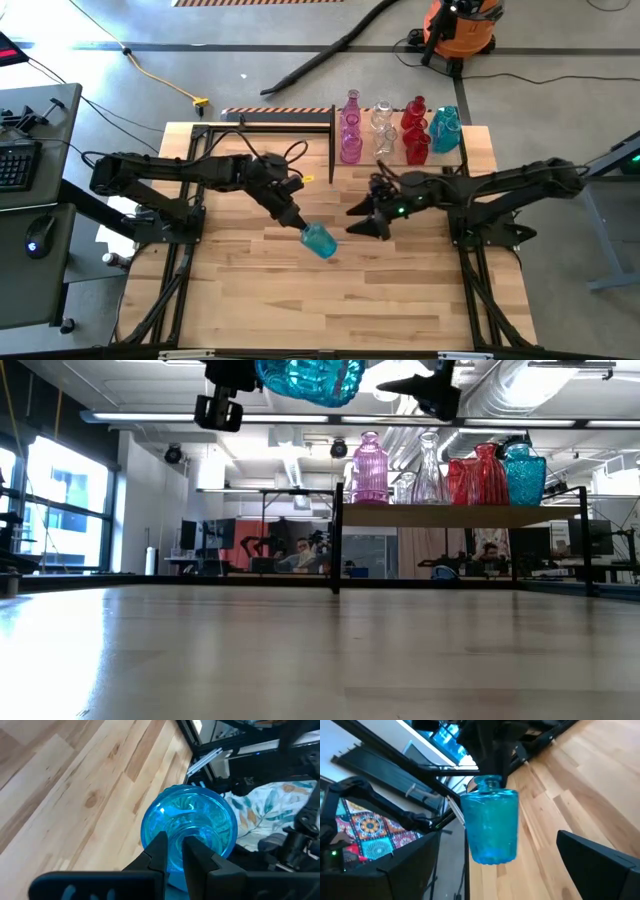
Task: Sort vases onto shelf
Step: Put the blue vase on the shelf aligned with the other blue vase
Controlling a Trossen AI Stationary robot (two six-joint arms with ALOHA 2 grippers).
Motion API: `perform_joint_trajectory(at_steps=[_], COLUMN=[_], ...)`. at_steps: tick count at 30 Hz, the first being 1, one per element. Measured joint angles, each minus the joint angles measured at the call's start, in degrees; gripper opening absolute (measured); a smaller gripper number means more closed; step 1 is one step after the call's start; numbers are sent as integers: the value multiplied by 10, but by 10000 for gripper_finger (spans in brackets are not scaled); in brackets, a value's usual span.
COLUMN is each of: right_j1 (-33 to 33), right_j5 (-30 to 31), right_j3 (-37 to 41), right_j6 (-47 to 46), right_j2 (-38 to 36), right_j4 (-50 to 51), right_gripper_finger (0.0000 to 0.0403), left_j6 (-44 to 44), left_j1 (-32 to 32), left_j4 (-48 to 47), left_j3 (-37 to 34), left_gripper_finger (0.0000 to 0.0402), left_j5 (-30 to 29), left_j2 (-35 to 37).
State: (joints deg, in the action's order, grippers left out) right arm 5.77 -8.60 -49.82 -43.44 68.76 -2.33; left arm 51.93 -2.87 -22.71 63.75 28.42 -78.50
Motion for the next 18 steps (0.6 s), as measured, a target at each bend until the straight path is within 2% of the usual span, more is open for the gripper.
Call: perform_joint_trajectory(at_steps=[8, 13, 18], right_j1=[21, 27, 32], right_j5=[12, 41, 43], right_j3=[-80, -137, -180], right_j6=[27, 43, 59], right_j2=[95, 150, 198], right_j4=[2, 50, 64], right_gripper_finger=[385, 385, 385], left_j6=[-29, -45, -53], left_j1=[0, 0, 0], left_j4=[-30, -46, -50], left_j3=[0, 0, 0], left_gripper_finger=[25, 25, 25], left_j5=[0, 3, 4], left_j2=[0, 0, 0])
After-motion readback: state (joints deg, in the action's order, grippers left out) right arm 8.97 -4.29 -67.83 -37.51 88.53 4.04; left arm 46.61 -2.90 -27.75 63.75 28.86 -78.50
